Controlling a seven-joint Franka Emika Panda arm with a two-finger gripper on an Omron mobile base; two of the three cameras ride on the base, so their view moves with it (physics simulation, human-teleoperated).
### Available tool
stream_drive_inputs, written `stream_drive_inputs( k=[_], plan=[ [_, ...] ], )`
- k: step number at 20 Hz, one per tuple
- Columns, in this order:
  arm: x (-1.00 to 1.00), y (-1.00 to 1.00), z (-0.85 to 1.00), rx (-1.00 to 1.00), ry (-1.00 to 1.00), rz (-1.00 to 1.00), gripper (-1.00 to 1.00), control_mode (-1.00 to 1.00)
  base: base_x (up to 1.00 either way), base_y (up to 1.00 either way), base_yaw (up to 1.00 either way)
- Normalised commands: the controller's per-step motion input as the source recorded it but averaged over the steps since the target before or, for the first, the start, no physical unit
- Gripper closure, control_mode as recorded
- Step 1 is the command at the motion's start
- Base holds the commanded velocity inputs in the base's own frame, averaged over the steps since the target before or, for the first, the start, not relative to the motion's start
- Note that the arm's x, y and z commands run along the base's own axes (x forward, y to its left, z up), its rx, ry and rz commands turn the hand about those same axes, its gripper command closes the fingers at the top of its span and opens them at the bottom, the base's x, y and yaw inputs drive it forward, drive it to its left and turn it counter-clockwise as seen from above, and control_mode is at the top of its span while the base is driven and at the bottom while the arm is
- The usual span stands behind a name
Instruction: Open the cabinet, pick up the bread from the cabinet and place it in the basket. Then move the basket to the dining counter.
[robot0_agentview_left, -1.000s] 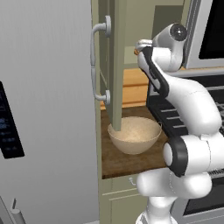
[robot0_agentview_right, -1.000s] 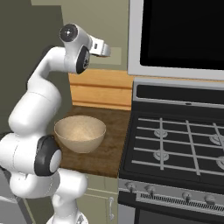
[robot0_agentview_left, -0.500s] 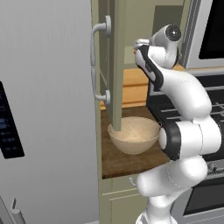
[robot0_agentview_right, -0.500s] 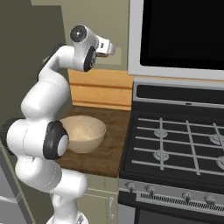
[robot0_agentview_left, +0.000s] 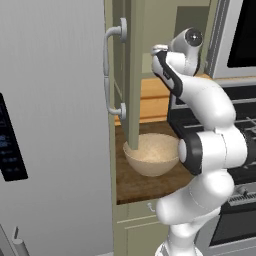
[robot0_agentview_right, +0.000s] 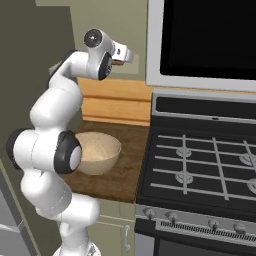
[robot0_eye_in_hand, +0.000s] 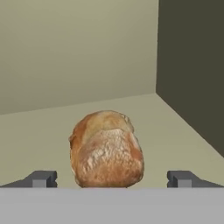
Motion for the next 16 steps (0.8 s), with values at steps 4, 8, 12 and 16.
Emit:
stream_drive_inputs(
  k=[4,8,12,16],
  plan=[
    [0.19,0.00,-0.19,0.00,0.02,0.00,-1.00,-1.00,0.00,0.00,0.00],
    [0.24,0.00,-0.16,0.00,0.01,0.00,-1.00,-1.00,0.00,0.00,0.00],
    [0.42,0.00,-0.08,0.00,0.06,0.00,-1.00,-1.00,0.00,0.00,0.00],
    [0.44,0.00,0.00,0.00,0.03,0.01,-1.00,-1.00,0.00,0.00,0.00]
  ],
)
